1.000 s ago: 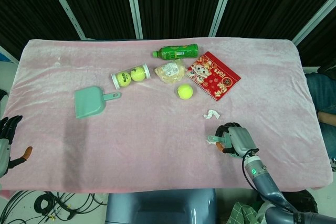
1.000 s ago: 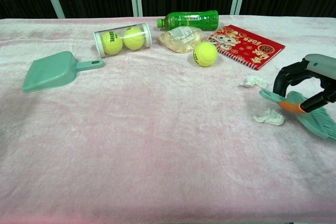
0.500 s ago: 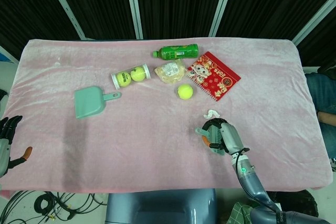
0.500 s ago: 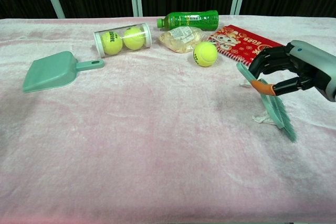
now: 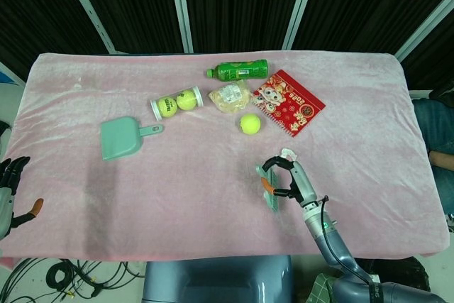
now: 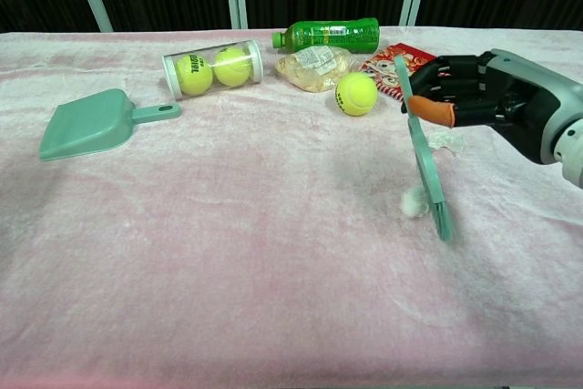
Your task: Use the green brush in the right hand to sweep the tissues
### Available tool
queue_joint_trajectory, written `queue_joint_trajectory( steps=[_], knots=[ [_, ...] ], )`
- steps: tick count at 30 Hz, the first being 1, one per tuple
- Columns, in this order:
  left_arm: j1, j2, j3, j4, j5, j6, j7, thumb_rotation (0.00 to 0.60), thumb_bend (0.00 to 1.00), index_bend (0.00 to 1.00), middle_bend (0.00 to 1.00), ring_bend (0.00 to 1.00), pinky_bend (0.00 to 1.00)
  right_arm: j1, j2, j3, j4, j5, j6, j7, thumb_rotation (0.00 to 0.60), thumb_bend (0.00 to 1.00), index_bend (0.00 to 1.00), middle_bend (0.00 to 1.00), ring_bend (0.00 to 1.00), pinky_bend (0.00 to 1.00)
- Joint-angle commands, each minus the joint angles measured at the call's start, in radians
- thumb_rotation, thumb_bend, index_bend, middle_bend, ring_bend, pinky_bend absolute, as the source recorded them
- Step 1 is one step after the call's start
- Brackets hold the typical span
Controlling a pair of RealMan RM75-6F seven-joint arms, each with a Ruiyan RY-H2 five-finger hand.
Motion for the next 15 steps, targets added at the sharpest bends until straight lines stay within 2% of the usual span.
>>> queue_joint_trajectory(
  steps=[1,4,7,9,11,13,15],
  knots=[
    [0.000,0.001,0.000,-0.001,-0.001,-0.001,-0.002,0.600,0.31,0.09,0.08,0.01,0.00,0.012,0.033,0.027,0.004,-0.126,0.002,0.287,0.600,0.42,0.73,0.57,0.29,0.19],
    [0.000,0.002,0.001,-0.003,-0.003,-0.004,-0.003,0.600,0.31,0.10,0.08,0.01,0.00,0.017,0.062,0.026,0.016,-0.179,0.016,0.444,0.600,0.42,0.73,0.57,0.29,0.19],
    [0.000,0.002,0.000,-0.003,-0.001,-0.003,-0.004,0.600,0.31,0.10,0.08,0.01,0.00,0.025,0.093,0.028,0.032,-0.206,0.025,0.549,0.600,0.43,0.73,0.57,0.29,0.19],
    [0.000,0.002,0.000,-0.002,-0.001,-0.002,-0.005,0.600,0.31,0.10,0.08,0.01,0.00,0.032,0.105,0.029,0.053,-0.219,0.035,0.563,0.600,0.43,0.73,0.57,0.29,0.19],
    [0.000,0.002,0.001,-0.002,-0.001,-0.001,-0.004,0.600,0.31,0.10,0.08,0.01,0.00,0.041,0.109,0.035,0.083,-0.225,0.046,0.542,0.600,0.43,0.73,0.57,0.29,0.19],
    [0.001,0.002,0.000,-0.003,-0.001,0.000,-0.005,0.600,0.31,0.10,0.08,0.01,0.00,0.060,0.111,0.050,0.147,-0.214,0.048,0.460,0.600,0.43,0.73,0.57,0.29,0.19],
    [0.001,0.002,0.000,-0.003,-0.002,0.000,-0.004,0.600,0.31,0.10,0.08,0.01,0.00,0.093,0.105,0.067,0.274,-0.195,0.033,0.257,0.600,0.43,0.73,0.57,0.29,0.19]
  ],
)
